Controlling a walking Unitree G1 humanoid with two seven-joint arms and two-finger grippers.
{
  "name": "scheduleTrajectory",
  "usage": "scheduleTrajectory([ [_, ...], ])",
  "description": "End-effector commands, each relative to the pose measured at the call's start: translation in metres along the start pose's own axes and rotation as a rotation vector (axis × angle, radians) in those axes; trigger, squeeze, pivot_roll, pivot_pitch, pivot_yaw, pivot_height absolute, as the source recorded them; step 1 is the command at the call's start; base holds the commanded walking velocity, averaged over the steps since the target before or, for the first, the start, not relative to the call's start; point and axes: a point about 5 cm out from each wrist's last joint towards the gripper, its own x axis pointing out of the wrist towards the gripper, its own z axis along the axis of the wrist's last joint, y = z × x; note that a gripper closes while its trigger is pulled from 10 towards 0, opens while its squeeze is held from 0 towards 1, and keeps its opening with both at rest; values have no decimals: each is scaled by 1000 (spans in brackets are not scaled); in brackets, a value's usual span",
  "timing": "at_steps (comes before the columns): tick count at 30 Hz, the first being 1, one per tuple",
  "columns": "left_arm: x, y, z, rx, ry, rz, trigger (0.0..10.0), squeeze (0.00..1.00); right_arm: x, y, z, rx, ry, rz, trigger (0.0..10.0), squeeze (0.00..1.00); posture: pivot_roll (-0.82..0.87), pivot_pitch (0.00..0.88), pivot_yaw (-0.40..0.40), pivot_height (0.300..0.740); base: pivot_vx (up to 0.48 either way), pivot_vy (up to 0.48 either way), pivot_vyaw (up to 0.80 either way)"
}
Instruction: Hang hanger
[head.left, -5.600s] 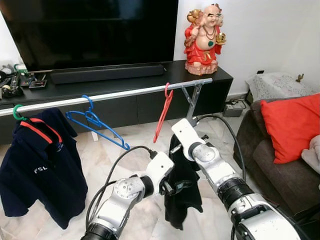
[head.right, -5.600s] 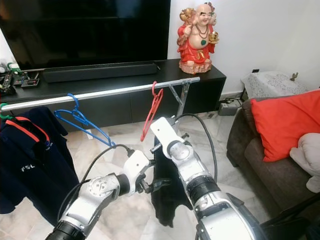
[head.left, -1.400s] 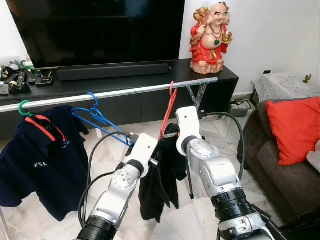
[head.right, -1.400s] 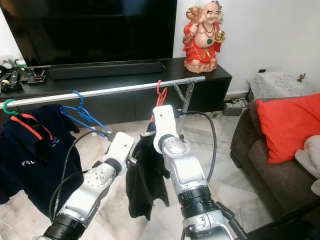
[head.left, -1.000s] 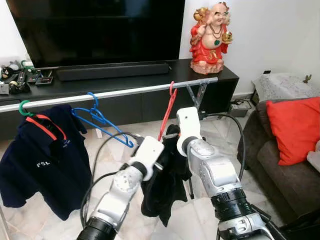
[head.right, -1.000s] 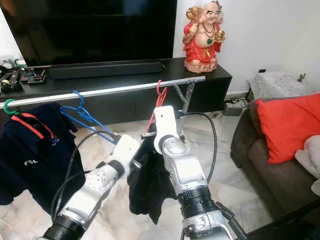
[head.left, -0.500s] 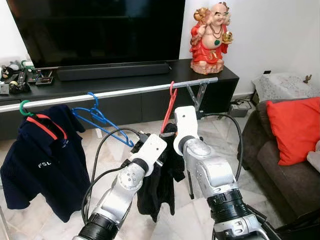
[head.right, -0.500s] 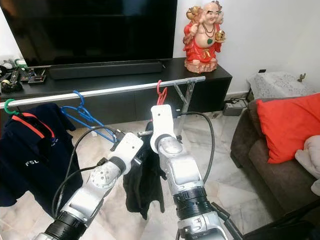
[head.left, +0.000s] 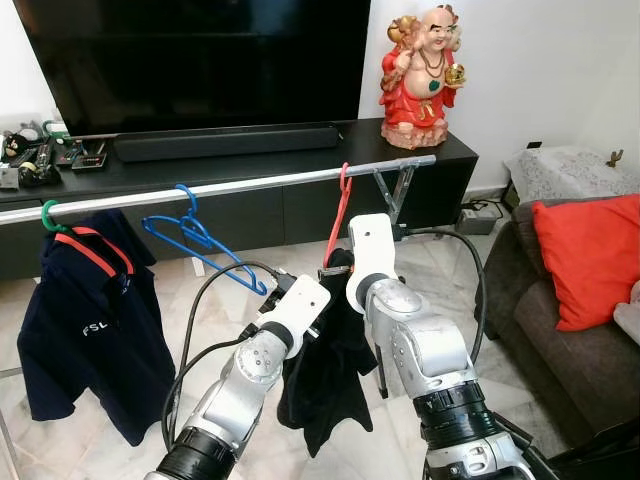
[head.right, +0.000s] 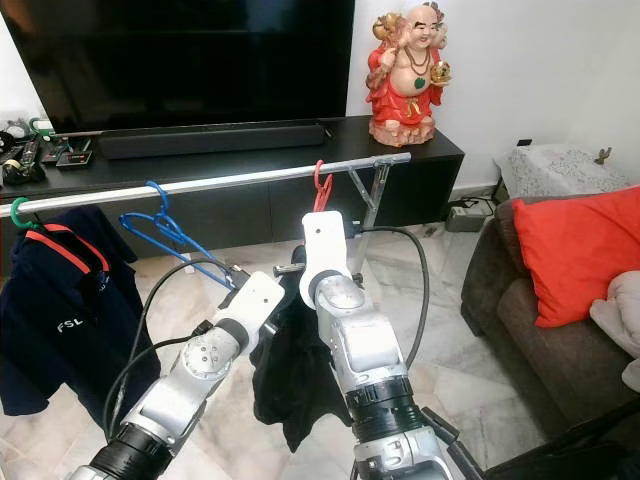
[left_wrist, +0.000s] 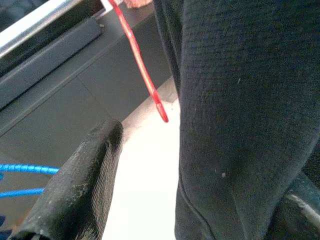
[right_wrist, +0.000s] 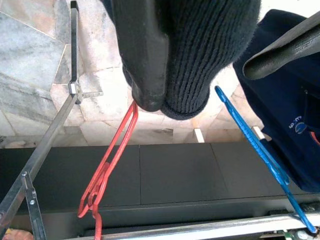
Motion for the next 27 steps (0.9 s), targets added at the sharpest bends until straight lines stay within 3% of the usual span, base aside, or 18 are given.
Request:
scheduleTrajectory([
  [1, 0, -1, 0, -6, -6, -11, 588, 0, -4, 4, 9, 7, -39, 14, 10000, 0, 79, 26, -7, 740, 0, 0, 0],
  [3, 0, -1, 0, -4, -4, -12, 0, 0, -5, 4, 8, 8, -38, 14, 10000, 0, 79, 24, -6, 740, 0, 0, 0],
  [20, -2, -1, -6, -7, 15, -7, 0, 0, -8, 3, 6, 28, -33, 15, 10000, 0, 78, 31, -5, 740, 0, 0, 0],
  [27, -3, 0, -7, -49, 18, -3, 0, 0, -10, 0, 6, 37, -36, 16, 10000, 0, 76, 34, -4, 740, 0, 0, 0],
])
